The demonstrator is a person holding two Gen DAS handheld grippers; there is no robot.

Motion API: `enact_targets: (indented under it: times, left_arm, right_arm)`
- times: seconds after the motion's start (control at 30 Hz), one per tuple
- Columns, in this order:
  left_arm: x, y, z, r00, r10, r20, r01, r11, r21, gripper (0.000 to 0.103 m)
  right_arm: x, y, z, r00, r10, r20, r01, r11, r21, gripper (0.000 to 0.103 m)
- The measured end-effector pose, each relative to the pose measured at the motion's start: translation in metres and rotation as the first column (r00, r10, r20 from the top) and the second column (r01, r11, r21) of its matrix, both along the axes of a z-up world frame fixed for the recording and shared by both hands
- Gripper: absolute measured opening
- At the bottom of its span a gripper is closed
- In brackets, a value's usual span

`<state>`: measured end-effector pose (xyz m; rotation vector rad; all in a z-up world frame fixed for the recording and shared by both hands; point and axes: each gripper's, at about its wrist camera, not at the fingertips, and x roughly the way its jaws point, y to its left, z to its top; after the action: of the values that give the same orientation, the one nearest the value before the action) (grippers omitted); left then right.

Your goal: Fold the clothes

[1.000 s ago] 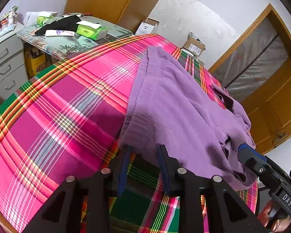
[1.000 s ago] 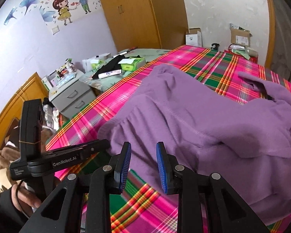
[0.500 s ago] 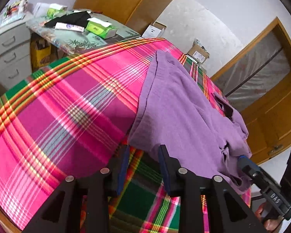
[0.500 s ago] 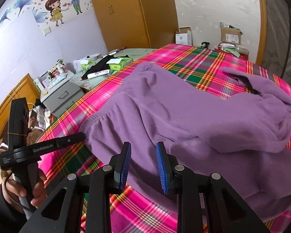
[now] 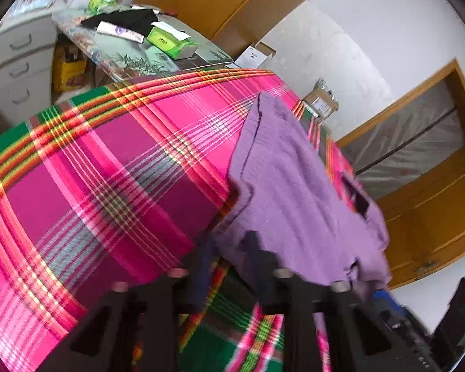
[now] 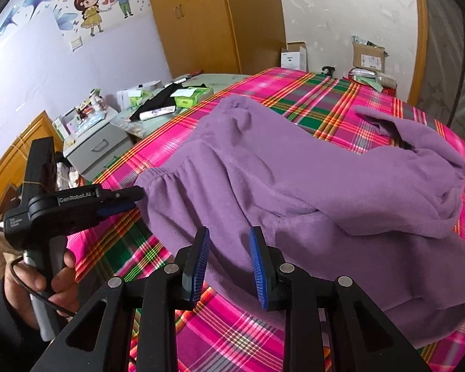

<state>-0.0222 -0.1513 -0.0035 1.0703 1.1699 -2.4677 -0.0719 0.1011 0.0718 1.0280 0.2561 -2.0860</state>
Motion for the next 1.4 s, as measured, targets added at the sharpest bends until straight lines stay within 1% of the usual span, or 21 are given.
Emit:
enact_targets:
  times: [0.03,0.13,0.33,0.4,0.5,0.6,0.67,0.7,0.77,0.8,0.9,1.0,1.1,1.27,1.33,1.4]
  left_arm:
    - [0.001,0.0,0.002,1.0,-0.001,-0.002,0.001,1.0,-0.005,0.009]
    - [0.009,-0.004,0.011,1.0,0.003,-0.017,-0.003,0.999,-0.034,0.007]
    - [0.027,-0.022,0.032,0.998,0.017,-0.067,-0.02,0.999,-0.045,0.006]
    - [0.035,-0.03,0.04,0.997,0.029,-0.076,-0.034,0.997,-0.065,0.006]
    - [0.048,-0.043,0.047,0.995,0.049,-0.084,-0.055,0.996,-0.076,0.006]
    - [0.065,-0.057,0.048,0.994,0.068,-0.081,-0.074,0.994,-0.079,0.006]
    - [0.076,-0.066,0.045,0.995,0.078,-0.068,-0.084,0.992,-0.095,0.006]
    - [0.08,-0.069,0.041,0.995,0.08,-0.052,-0.086,0.991,-0.106,0.006]
    - [0.082,-0.075,0.026,0.997,0.078,-0.014,-0.079,0.993,-0.085,0.006]
    - [0.084,-0.078,0.019,0.997,0.076,0.004,-0.075,0.994,-0.075,0.006]
    - [0.086,-0.078,0.008,0.997,0.073,0.021,-0.072,0.996,-0.052,0.006]
    - [0.087,-0.079,0.009,0.998,0.07,0.01,-0.069,0.996,-0.057,0.006]
    - [0.085,-0.082,0.009,0.998,0.065,0.01,-0.064,0.997,-0.053,0.006]
    - [0.083,-0.081,0.006,0.999,0.048,0.019,-0.047,0.997,-0.062,0.006]
    - [0.082,-0.081,0.005,0.999,0.041,0.023,-0.04,0.997,-0.069,0.006]
    - [0.082,-0.08,0.004,0.999,0.034,0.027,-0.032,0.997,-0.075,0.006]
  right_arm:
    - [0.0,0.0,0.0,1.0,-0.003,0.0,0.003,1.0,0.002,0.028]
    - [0.0,0.001,0.001,1.0,-0.012,0.0,0.012,1.0,0.008,0.028]
    - [0.002,0.0,0.007,1.0,-0.021,-0.014,0.021,1.0,0.01,0.028]
    - [0.002,-0.001,0.01,1.0,-0.019,-0.023,0.02,1.0,0.01,0.028]
    - [0.004,-0.006,0.017,0.999,0.004,-0.048,-0.004,1.0,0.013,0.028]
    - [0.003,-0.01,0.026,0.996,0.019,-0.083,-0.017,1.0,0.025,0.028]
    - [0.0,-0.014,0.032,0.994,0.033,-0.102,-0.03,0.999,0.031,0.028]
    - [-0.002,-0.016,0.034,0.993,0.045,-0.112,-0.041,0.999,0.034,0.028]
    - [-0.008,-0.023,0.038,0.99,0.066,-0.125,-0.061,0.997,0.045,0.028]
    - [-0.013,-0.029,0.04,0.988,0.086,-0.131,-0.08,0.996,0.05,0.028]
    - [-0.029,-0.047,0.042,0.979,0.151,-0.133,-0.145,0.988,0.056,0.028]
    - [-0.052,-0.076,0.041,0.966,0.232,-0.116,-0.226,0.972,0.069,0.028]
    - [-0.075,-0.103,0.037,0.95,0.292,-0.109,-0.286,0.956,0.069,0.028]
    - [-0.123,-0.159,0.018,0.929,0.366,-0.063,-0.361,0.929,0.077,0.028]
    - [-0.137,-0.181,0.009,0.912,0.405,-0.062,-0.399,0.912,0.095,0.028]
    - [-0.151,-0.204,-0.001,0.891,0.45,-0.051,-0.443,0.89,0.111,0.031]
